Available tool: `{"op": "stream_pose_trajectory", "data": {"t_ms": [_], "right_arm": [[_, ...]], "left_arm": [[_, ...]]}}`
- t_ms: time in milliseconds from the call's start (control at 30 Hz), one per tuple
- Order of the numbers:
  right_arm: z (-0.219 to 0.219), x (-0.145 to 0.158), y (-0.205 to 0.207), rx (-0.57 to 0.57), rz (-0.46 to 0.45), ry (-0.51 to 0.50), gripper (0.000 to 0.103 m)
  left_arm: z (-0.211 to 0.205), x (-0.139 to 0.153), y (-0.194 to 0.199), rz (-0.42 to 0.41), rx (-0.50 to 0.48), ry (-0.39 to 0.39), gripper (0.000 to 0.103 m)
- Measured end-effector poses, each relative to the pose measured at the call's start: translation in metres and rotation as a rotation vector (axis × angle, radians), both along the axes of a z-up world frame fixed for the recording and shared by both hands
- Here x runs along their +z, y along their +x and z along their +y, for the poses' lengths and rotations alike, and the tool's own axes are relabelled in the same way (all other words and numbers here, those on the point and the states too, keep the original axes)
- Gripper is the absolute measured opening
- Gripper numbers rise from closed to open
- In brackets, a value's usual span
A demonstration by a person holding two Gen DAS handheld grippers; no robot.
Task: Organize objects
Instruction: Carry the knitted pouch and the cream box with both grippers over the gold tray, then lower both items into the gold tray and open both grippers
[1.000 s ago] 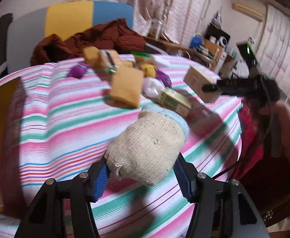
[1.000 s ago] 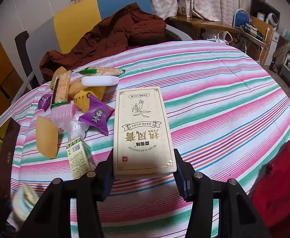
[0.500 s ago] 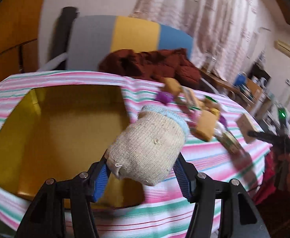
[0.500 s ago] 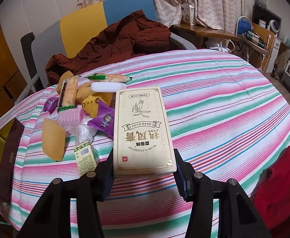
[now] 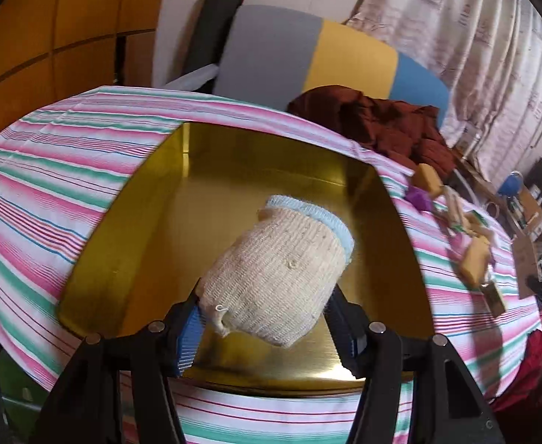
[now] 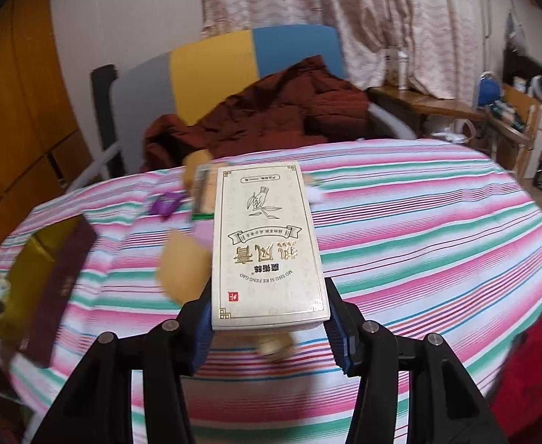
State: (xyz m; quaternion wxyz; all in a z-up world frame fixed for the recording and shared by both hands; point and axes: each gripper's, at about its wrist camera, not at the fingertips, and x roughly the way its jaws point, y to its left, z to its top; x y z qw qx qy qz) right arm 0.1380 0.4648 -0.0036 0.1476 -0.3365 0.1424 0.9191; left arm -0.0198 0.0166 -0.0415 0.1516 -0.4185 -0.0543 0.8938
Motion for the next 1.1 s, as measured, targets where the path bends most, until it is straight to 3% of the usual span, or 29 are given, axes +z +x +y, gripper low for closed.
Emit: {"op": "stream_pose_trajectory", "data": {"t_ms": [333, 500, 633, 800, 1100], "right_arm": [[-0.118, 0.017, -0.019, 0.201, 0.07, -0.053, 0.052], [-0.161, 0.017, -0.028, 0.285, 0.061, -0.059, 0.053], [-0.192, 0.011, -0.044, 0.345, 0.034, -0.086, 0.053], [-0.231, 0.001, -0.061, 0.421, -0.005, -0.09, 0.053], [-0.285, -0.014, -0.094, 0.494, -0.066, -0.094, 0.053]], "left_arm": [[-0.026, -0.02, -0.026, -0.081, 0.086, -0.107, 0.061], [-0.028, -0.028, -0.038, -0.107, 0.127, -0.198, 0.063], [-0.029, -0.032, -0.036, -0.121, 0.141, -0.215, 0.065], [-0.039, -0.019, -0.027, -0.086, 0.148, -0.157, 0.07], [-0.088, 0.024, -0.017, -0.012, 0.362, 0.025, 0.07]]}}
